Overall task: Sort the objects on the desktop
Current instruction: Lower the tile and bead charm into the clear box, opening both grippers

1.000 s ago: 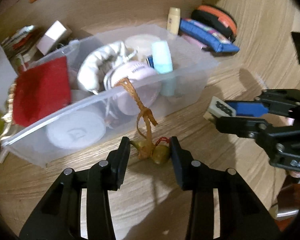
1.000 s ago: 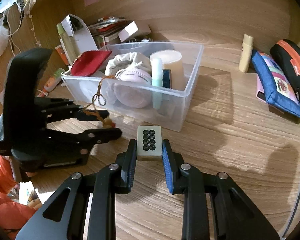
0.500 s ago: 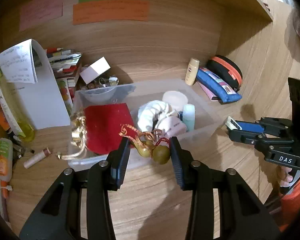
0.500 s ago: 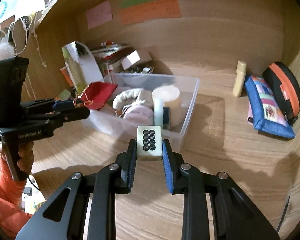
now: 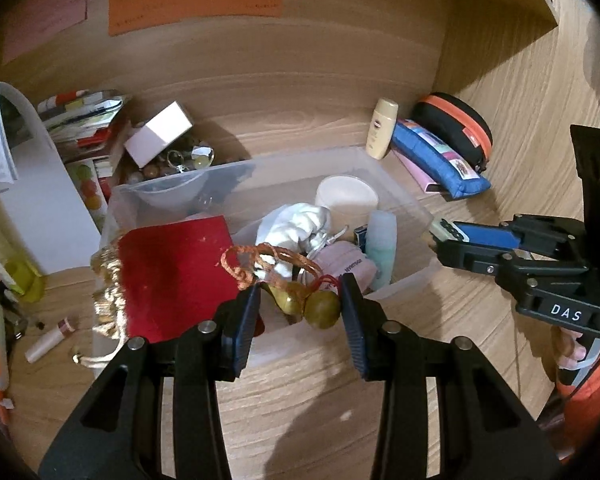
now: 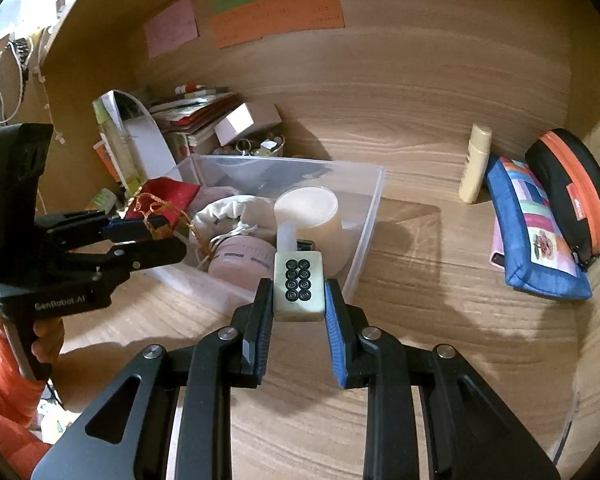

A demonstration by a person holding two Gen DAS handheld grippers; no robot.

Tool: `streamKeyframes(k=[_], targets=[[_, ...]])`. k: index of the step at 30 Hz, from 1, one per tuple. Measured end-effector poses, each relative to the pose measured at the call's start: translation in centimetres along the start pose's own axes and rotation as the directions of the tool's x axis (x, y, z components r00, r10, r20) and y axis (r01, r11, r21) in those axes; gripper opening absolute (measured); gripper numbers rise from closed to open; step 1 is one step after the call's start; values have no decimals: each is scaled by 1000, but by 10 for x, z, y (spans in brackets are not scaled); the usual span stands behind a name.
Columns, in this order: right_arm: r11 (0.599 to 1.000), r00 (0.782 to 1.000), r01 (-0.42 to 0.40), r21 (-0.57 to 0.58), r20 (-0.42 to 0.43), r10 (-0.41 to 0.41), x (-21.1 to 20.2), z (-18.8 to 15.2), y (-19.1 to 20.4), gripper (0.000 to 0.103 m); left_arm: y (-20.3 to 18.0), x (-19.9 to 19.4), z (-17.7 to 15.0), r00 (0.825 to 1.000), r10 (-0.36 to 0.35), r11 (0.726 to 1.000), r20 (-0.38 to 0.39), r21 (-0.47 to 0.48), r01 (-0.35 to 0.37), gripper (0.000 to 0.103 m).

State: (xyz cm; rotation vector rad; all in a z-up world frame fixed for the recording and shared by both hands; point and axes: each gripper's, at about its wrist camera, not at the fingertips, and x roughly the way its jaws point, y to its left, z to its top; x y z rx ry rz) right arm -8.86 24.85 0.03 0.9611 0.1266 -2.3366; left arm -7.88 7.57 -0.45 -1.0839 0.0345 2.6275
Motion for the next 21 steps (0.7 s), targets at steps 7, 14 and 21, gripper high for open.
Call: streamKeyframes(k=[7,14,21], targets=[[1000,1000,30,-8,-3,-30,9,4,1,22,3,12,2,1000,-21,1000,-20,-10,21,40],[998,998,55,-26,-12,-55,17,8,5,22,3,14,3,999,-27,1000,-19,-5,27,40],[996,996,81,-40,-23,-82,24,11,9,22,4,6,4,997,-72,997,-20,-20,72,63]])
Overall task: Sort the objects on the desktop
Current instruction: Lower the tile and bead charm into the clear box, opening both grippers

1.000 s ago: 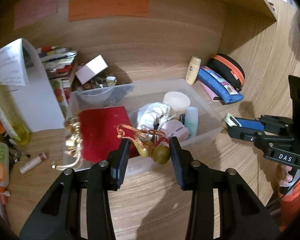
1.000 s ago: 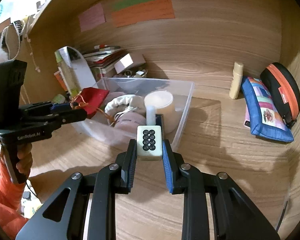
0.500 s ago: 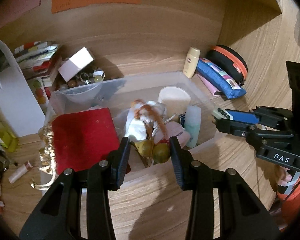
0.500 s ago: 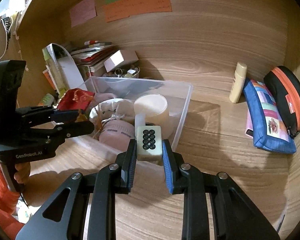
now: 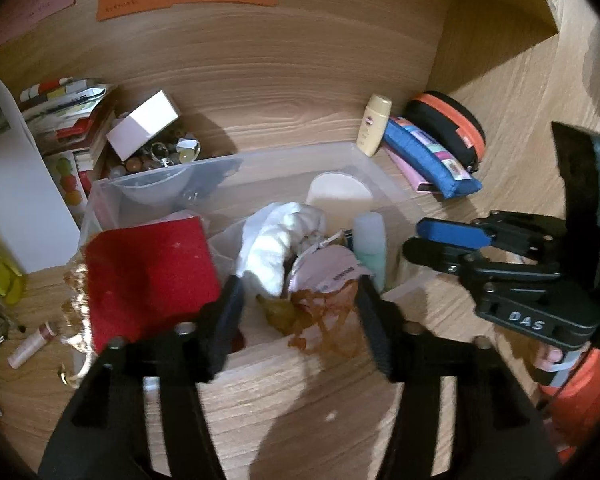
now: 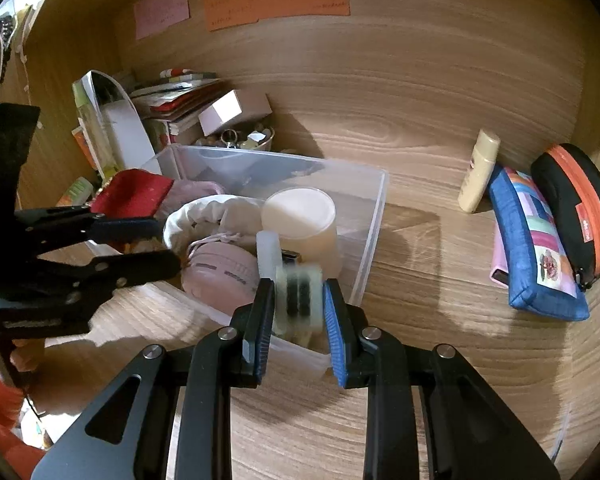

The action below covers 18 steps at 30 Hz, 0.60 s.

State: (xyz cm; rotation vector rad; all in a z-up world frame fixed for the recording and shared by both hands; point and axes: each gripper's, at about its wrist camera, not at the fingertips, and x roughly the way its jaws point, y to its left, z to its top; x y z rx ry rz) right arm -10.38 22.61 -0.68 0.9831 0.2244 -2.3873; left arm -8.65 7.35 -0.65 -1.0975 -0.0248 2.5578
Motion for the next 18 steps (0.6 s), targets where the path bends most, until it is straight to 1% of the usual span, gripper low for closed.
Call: streamKeyframes(k=[3,9,11,12,14,16,18], targets=[[1000,1000,-4,-1,-2,4,-2,0,2,22,-1,-4,-1,1000,6,1000,5,7,-6,63],[1000,1000,-2,-11,6,2,-9,0,9,23,4,-12,-3,1000,6,1000,9,-10,-6,64],[1000,1000,0,-16,9,1,-12,0,12,28,6,-16,-4,1000,22,1000,19,-12,-22,68],[1000,1000,1,-20,11,0,-14,0,13,30,7,-19,-5,999,33,999,27,-13,-32,74],[1000,1000,6,-25,22,-6,-19,-1,17,37,7,-28,-7,997,60,998,57,-14,-60,75],[999,999,6,-31,37,-4,-25,-2,20,37,8,-34,-9,993,86,996,75,-13,-85,75],[999,999,3,-35,48,-2,-30,-2,23,39,9,-40,-10,992,96,995,87,-21,-95,75]])
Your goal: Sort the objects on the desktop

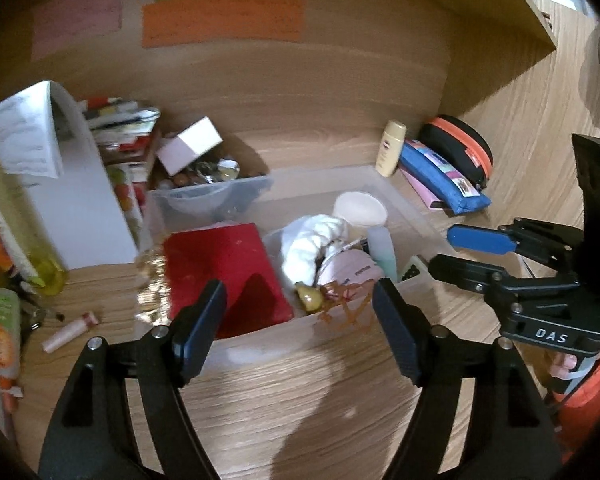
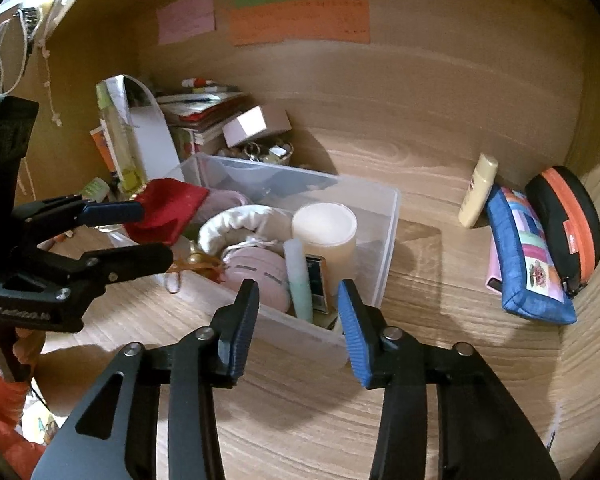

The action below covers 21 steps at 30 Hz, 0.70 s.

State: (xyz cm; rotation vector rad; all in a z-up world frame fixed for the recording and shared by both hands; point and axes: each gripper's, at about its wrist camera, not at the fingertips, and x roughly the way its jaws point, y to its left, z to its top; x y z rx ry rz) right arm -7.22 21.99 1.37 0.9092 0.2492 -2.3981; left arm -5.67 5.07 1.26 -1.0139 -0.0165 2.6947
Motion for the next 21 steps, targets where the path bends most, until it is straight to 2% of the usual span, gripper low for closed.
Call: streamKeyframes(k=[4,9,11,12,13,21], targets=[[1000,1000,8,-2,24,-8,-9,-1,6,57,5,-11,-4,1000,3,1000,21,-17,-2,75],[999,998,42,3,50,-42,-20,-3,13,71,9,-25,-8,998,40,999,53,-39,-38,77],[999,997,50,4,60,-50,-24,-3,15,76,10,-29,-11,995,71,996,71,-51,-68,87],[999,997,52,6,64,-53,-26,-3,15,79,11,-31,-12,994,80,996,80,-56,-76,96],[998,996,56,10,70,-57,-27,-4,15,83,11,-33,-14,991,93,994,97,-63,-87,96],[996,993,78,45,80,-81,-34,-10,15,85,7,-38,-23,980,163,986,111,-60,-158,98]])
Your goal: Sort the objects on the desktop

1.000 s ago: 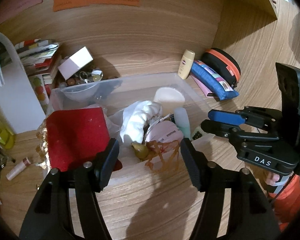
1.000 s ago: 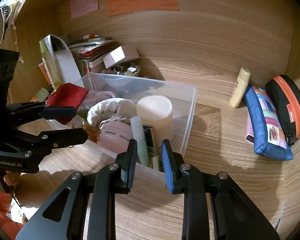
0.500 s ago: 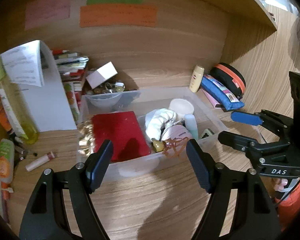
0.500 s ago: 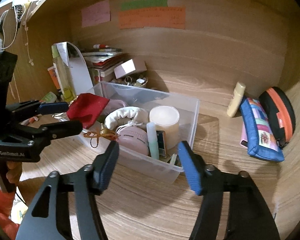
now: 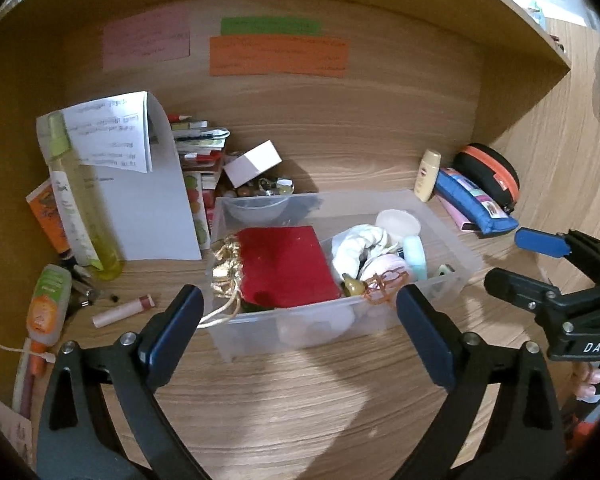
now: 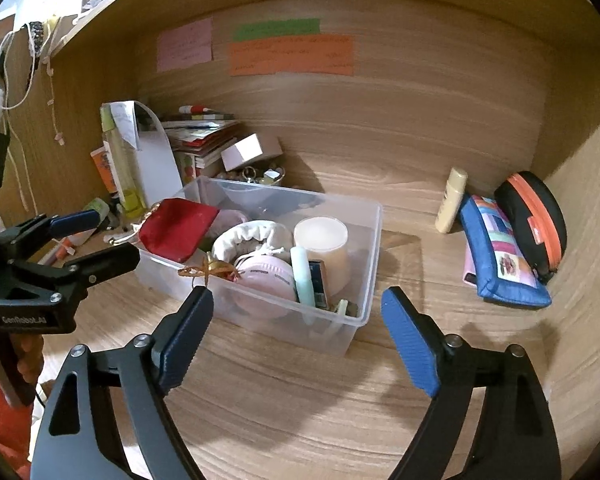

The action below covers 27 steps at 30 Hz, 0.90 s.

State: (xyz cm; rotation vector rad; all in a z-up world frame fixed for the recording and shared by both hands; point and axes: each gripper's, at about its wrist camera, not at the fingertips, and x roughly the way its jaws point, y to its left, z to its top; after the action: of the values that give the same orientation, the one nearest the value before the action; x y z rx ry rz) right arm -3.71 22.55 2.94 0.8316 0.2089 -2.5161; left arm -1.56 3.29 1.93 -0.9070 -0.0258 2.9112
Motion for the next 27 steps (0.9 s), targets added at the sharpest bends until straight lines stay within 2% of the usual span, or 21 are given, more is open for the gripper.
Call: streamKeyframes(k=[27], targets=[[999,1000,-12,29,-5,12,-4,-10,-2,87,-3,5,-7,999,11,999,-35,-32,-12,98]])
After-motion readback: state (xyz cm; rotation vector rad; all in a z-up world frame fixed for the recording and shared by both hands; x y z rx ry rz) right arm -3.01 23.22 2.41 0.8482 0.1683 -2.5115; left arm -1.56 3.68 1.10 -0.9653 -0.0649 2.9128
